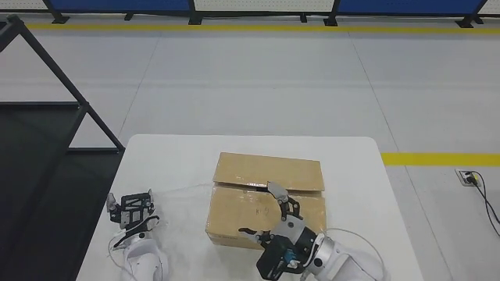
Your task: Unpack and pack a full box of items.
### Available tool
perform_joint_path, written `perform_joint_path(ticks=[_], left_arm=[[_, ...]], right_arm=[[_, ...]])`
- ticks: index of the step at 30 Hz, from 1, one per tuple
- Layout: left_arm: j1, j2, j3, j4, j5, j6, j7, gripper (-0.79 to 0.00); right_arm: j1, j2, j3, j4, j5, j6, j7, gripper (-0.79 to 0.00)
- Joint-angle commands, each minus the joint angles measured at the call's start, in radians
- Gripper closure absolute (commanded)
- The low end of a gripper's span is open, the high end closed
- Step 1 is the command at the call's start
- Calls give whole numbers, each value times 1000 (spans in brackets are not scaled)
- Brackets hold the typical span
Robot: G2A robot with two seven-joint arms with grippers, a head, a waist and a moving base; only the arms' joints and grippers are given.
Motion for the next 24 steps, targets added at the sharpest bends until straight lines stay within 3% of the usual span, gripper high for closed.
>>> perform_joint_path(ticks=[1, 9, 15, 16, 24], left_arm=[[21, -2, 6, -39, -1, 13, 6, -785], [99, -7, 15, -195, 22, 70, 3, -785], [138, -9, 15, -290, 43, 83, 2, -785], [143, -9, 15, -303, 52, 86, 3, -785], [167, -11, 18, -377, 93, 83, -12, -785]], right_arm=[[10, -2, -8, 5, 0, -7, 0, -785], [49, -11, -60, 20, -18, -17, 7, -785], [69, -26, -114, 27, -54, 56, 57, -785], [62, -29, -108, 22, -56, 95, 81, -785], [62, -29, -108, 22, -56, 95, 81, -785]])
